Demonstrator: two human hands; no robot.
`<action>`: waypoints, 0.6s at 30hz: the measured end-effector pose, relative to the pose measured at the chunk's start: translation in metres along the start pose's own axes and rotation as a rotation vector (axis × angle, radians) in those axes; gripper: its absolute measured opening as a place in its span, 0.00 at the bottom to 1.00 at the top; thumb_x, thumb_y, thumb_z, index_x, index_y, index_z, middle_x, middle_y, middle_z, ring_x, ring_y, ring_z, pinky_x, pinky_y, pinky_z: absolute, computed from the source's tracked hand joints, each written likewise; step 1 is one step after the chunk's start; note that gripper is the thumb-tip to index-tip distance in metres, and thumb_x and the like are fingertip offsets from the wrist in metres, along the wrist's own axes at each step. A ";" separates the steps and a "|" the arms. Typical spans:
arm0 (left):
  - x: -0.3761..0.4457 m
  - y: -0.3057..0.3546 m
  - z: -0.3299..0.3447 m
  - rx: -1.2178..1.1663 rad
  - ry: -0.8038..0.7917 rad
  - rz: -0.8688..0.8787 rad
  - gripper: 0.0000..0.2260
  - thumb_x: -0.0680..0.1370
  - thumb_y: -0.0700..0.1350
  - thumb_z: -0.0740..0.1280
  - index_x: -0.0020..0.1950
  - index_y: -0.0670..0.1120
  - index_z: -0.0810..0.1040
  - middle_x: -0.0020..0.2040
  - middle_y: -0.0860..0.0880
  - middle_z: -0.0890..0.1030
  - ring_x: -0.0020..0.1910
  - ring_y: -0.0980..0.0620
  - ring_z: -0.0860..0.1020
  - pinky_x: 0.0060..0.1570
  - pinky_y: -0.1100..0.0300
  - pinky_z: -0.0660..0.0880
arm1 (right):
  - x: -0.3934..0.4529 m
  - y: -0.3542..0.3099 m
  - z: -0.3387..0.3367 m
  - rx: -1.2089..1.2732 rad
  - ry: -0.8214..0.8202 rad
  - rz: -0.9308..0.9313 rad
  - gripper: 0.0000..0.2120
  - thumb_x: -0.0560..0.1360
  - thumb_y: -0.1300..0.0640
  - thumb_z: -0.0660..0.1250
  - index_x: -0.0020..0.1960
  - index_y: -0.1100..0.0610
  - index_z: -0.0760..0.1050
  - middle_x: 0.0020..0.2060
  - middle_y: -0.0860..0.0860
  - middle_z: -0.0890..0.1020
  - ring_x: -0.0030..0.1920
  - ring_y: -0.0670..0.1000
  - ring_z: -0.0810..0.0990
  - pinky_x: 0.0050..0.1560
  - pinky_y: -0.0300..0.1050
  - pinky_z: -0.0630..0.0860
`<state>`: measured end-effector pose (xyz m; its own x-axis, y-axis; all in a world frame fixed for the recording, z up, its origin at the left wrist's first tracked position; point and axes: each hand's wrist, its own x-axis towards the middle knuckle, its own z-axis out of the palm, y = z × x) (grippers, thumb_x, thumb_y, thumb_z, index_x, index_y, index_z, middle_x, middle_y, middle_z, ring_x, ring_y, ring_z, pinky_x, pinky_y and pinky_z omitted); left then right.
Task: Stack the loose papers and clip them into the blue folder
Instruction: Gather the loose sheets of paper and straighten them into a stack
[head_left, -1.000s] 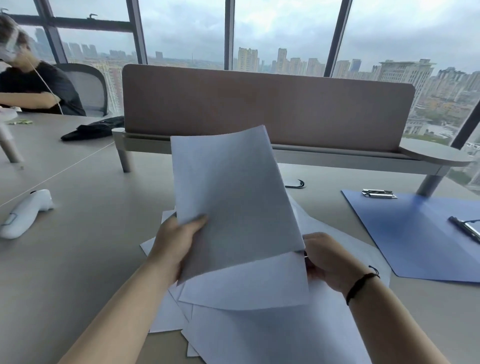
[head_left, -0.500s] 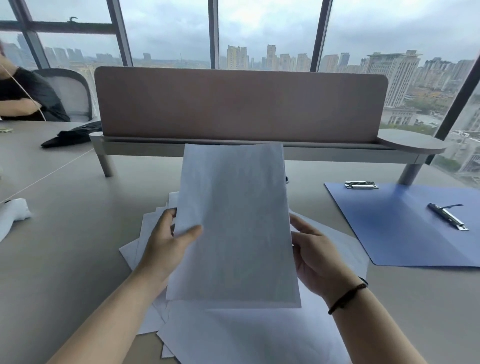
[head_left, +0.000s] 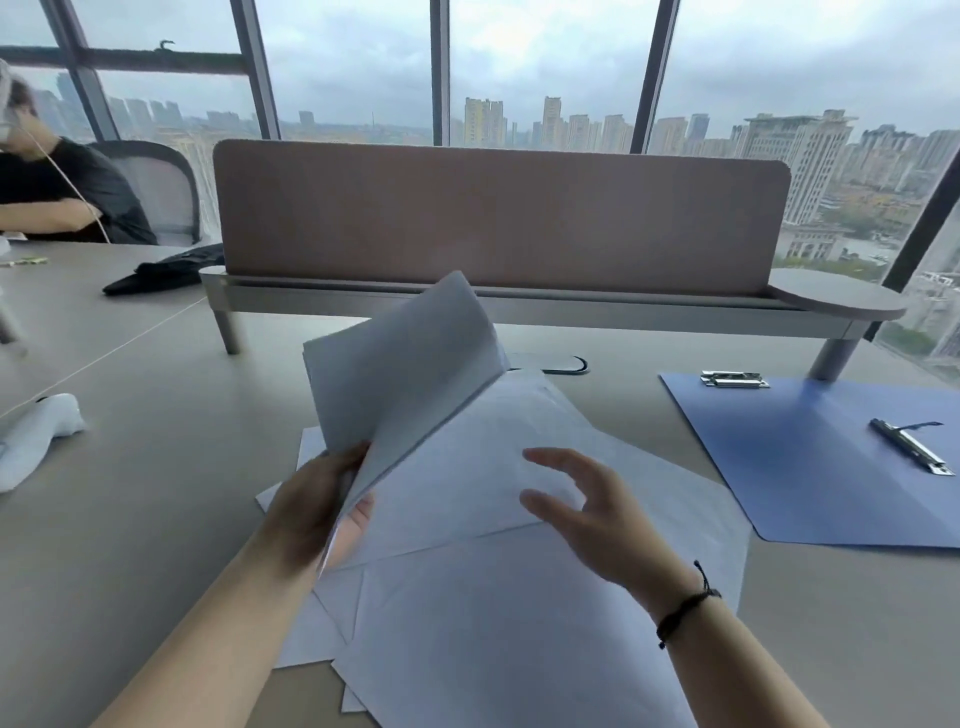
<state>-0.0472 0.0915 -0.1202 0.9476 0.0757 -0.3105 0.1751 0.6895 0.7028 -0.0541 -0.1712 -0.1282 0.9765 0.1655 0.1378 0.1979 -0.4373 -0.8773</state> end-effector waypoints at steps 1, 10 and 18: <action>0.000 0.001 -0.003 -0.083 0.001 -0.024 0.07 0.81 0.35 0.60 0.48 0.41 0.77 0.40 0.48 0.80 0.22 0.58 0.78 0.20 0.69 0.72 | 0.000 0.003 0.006 -0.225 -0.088 -0.033 0.25 0.72 0.40 0.71 0.68 0.41 0.73 0.71 0.43 0.74 0.76 0.43 0.66 0.77 0.49 0.63; 0.004 -0.011 -0.005 -0.069 -0.010 -0.033 0.08 0.81 0.34 0.61 0.44 0.43 0.75 0.27 0.51 0.74 0.21 0.58 0.72 0.20 0.68 0.69 | 0.005 -0.007 0.053 -0.755 -0.259 0.049 0.51 0.66 0.22 0.59 0.81 0.41 0.44 0.82 0.48 0.51 0.82 0.53 0.44 0.80 0.57 0.41; -0.005 -0.011 0.006 -0.121 -0.050 -0.030 0.09 0.82 0.34 0.59 0.44 0.40 0.74 0.27 0.48 0.77 0.19 0.58 0.74 0.18 0.69 0.69 | 0.002 -0.014 0.075 -0.888 -0.034 -0.125 0.38 0.73 0.25 0.51 0.75 0.46 0.59 0.62 0.48 0.79 0.66 0.56 0.75 0.77 0.58 0.53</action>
<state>-0.0517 0.0793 -0.1222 0.9551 0.0196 -0.2957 0.1730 0.7732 0.6101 -0.0610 -0.0986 -0.1499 0.9431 0.2778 0.1828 0.3094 -0.9345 -0.1760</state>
